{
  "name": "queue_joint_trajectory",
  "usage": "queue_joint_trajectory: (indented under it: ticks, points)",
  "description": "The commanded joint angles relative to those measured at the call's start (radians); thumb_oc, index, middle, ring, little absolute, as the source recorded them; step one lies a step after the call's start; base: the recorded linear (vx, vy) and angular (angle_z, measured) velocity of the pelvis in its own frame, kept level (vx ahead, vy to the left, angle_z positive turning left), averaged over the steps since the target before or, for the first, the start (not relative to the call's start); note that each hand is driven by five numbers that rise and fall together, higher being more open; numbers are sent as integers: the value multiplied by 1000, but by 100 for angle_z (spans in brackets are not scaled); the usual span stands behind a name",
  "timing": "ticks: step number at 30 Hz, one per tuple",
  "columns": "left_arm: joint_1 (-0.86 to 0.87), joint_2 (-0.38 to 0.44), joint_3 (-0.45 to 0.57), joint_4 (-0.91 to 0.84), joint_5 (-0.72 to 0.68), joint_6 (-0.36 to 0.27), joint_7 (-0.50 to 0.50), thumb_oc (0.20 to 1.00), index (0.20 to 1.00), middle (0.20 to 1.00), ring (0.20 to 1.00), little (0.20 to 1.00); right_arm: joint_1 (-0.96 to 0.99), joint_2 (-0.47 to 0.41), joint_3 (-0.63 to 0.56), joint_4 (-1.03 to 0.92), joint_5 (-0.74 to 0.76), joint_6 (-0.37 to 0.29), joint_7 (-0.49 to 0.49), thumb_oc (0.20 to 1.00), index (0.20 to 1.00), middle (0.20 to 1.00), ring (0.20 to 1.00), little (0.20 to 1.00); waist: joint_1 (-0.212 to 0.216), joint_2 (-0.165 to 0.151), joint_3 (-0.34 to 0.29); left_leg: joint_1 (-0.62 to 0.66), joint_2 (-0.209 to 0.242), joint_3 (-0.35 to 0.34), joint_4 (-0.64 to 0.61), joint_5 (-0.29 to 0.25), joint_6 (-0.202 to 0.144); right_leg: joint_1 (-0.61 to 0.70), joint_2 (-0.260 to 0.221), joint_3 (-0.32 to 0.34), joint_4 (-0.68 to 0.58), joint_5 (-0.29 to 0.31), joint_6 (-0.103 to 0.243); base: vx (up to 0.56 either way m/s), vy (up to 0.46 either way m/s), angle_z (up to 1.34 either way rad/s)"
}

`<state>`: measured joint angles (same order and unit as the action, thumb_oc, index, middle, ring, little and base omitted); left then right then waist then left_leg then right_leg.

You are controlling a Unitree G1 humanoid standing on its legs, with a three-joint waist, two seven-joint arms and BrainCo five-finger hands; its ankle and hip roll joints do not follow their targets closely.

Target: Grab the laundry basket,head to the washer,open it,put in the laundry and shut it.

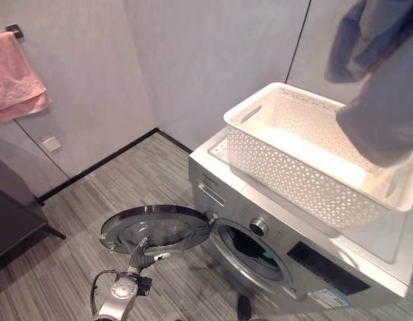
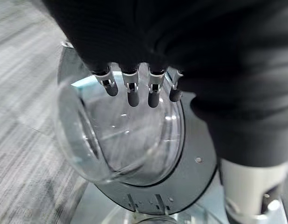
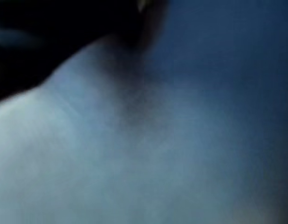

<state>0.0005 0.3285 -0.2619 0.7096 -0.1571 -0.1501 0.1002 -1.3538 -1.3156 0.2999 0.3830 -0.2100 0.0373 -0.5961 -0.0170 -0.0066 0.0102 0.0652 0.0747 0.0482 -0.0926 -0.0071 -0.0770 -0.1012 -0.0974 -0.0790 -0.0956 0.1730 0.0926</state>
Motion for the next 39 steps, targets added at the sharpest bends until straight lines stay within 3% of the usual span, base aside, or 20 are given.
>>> queue_joint_trajectory:
  ticks: [1, 10, 13, 15, 17, 18, 19, 20, 22, 23, 25, 26, 27, 28, 29, 30, 32, 35, 39]
  points:
    - [-26, 89, -31, 31, -16, -41, -10, 1000, 1000, 1000, 1000, 1000, -194, -94, 74, 105, 35, 10, -66, 200, 200, 200, 200, 200, 2, -78, -39, 3, -17, -17, 8, -81, 32, 93, -59, -6, 28, -143, 76, -20, 23, -10]
    - [8, 35, -40, 188, -21, -38, -21, 1000, 1000, 1000, 1000, 1000, -381, -251, 262, 345, 234, -61, -95, 200, 200, 200, 200, 200, -55, -64, -41, 13, -22, 36, 6, -93, 44, 50, -55, 59, 25, -112, 94, -24, 20, -21]
    - [11, 18, -32, 224, -24, -41, -20, 1000, 1000, 1000, 1000, 1000, -354, -278, 249, 365, 260, -78, -93, 200, 200, 200, 200, 200, -59, -54, -39, 16, -21, 54, 5, -94, 44, 42, -53, 74, 30, -110, 95, -8, 6, -35]
    - [14, -11, -19, 241, -28, -41, -20, 1000, 1000, 1000, 1000, 1000, -283, -310, 223, 384, 280, -86, -73, 200, 200, 200, 200, 200, -69, -31, -35, 17, -21, 63, 5, -93, 43, 37, -55, 81, 31, -108, 97, -12, 1, -22]
    - [21, -36, -5, 241, -27, -46, -19, 1000, 1000, 1000, 1000, 1000, -132, -305, 123, 379, 279, -90, -53, 200, 200, 200, 200, 200, -81, -8, -30, 20, -20, 71, 5, -96, 45, 31, -52, 90, 30, -104, 98, -23, -3, -8]
    - [32, -81, 26, 230, -29, -47, -16, 1000, 1000, 1000, 1000, 1000, 62, -257, -5, 324, 247, -89, -44, 200, 200, 200, 200, 200, -107, 38, -18, 23, -21, 85, 5, -98, 51, 17, -50, 108, 32, -100, 101, -30, 9, -16]
    - [36, -90, 38, 227, -29, -47, -14, 1000, 1000, 1000, 1000, 1000, 146, -227, -75, 294, 232, -87, -48, 200, 200, 200, 200, 200, -117, 48, -16, 25, -21, 90, 5, -101, 53, 12, -48, 115, 34, -98, 103, -22, 12, -30]
    - [39, -80, 42, 227, -28, -47, -13, 1000, 1000, 1000, 1000, 1000, 218, -215, -147, 277, 224, -83, -52, 200, 200, 200, 200, 200, -119, 38, -18, 26, -19, 92, 5, -102, 53, 11, -46, 117, 35, -98, 103, -71, -9, -40]
    - [49, -57, 82, 197, -25, -47, -6, 1000, 1000, 1000, 1000, 1000, 772, 14, -587, 46, 113, -70, -50, 200, 200, 200, 200, 200, -135, 14, -8, 33, -23, 117, 6, -109, 64, 0, -44, 139, 35, -94, 109, -13, 18, -52]
    - [49, -35, 69, 195, -24, -45, -6, 1000, 1000, 1000, 1000, 1000, 874, 44, -687, 0, 100, -60, -45, 200, 200, 200, 200, 200, -118, -8, -9, 35, -22, 118, 6, -110, 64, 1, -43, 140, 36, -94, 109, 50, 34, -46]
    - [43, -26, 84, 130, -21, -48, 1, 1000, 1000, 1000, 1000, 1000, 1075, 210, -768, -140, 33, -48, -13, 200, 200, 200, 200, 200, -106, -1, 2, 39, -24, 124, 7, -109, 69, -1, -45, 148, 39, -96, 106, -3, -7, -22]
    - [50, -13, 88, 41, -9, -48, 2, 1000, 1000, 1000, 1000, 1000, 1246, 375, -835, -271, -13, -38, 30, 200, 200, 200, 200, 200, -99, -4, 10, 41, -22, 120, 9, -106, 70, 5, -46, 138, 43, -102, 103, -35, -42, -24]
    - [55, -6, 92, -20, -9, -52, 2, 1000, 1000, 1000, 1000, 1000, 1301, 451, -832, -336, -20, -43, 56, 200, 200, 200, 200, 200, -99, -3, 19, 38, -21, 117, 14, -101, 70, 6, -47, 134, 47, -101, 100, -18, -36, -33]
    - [57, -2, 90, -23, -9, -50, 2, 1000, 1000, 1000, 1000, 1000, 1308, 458, -838, -344, -22, -40, 59, 200, 200, 200, 200, 200, -97, -5, 15, 40, -22, 115, 11, -104, 70, 8, -48, 133, 45, -105, 101, -14, -22, -14]
    - [64, 4, 97, -71, -5, -51, -1, 1000, 1000, 1000, 1000, 1000, 1343, 521, -826, -395, -22, -46, 88, 200, 200, 200, 200, 200, -99, -3, 16, 40, -22, 112, 12, -104, 71, 9, -49, 129, 45, -107, 99, 15, -20, -12]
    - [84, 22, 108, -201, -9, -59, -11, 1000, 1000, 1000, 1000, 1000, 1403, 635, -777, -480, -20, -65, 143, 200, 200, 200, 200, 200, -97, 4, 22, 37, -21, 107, 16, -102, 71, 12, -51, 122, 48, -109, 97, -33, -47, -4]
    - [124, 58, 122, -347, -11, -62, -24, 1000, 1000, 1000, 1000, 1000, 1477, 741, -727, -547, 10, -88, 202, 200, 200, 200, 200, 200, -102, 3, 24, 36, -21, 101, 20, -102, 72, 16, -53, 116, 53, -113, 93, -5, -33, 4]
    - [165, 112, 127, -486, -5, -64, -39, 1000, 1000, 1000, 1000, 1000, 1547, 814, -637, -608, 57, -107, 283, 200, 200, 200, 200, 200, -101, 0, 28, 32, -20, 92, 29, -101, 71, 21, -55, 110, 64, -119, 87, 2, -20, 14]
    - [159, 136, 119, -534, 17, -67, -32, 1000, 1000, 1000, 1000, 1000, 1586, 853, -503, -612, 109, -118, 375, 200, 200, 200, 200, 200, -103, -5, 33, 35, -19, 92, 38, -105, 70, 23, -56, 110, 70, -123, 83, -8, -14, 9]
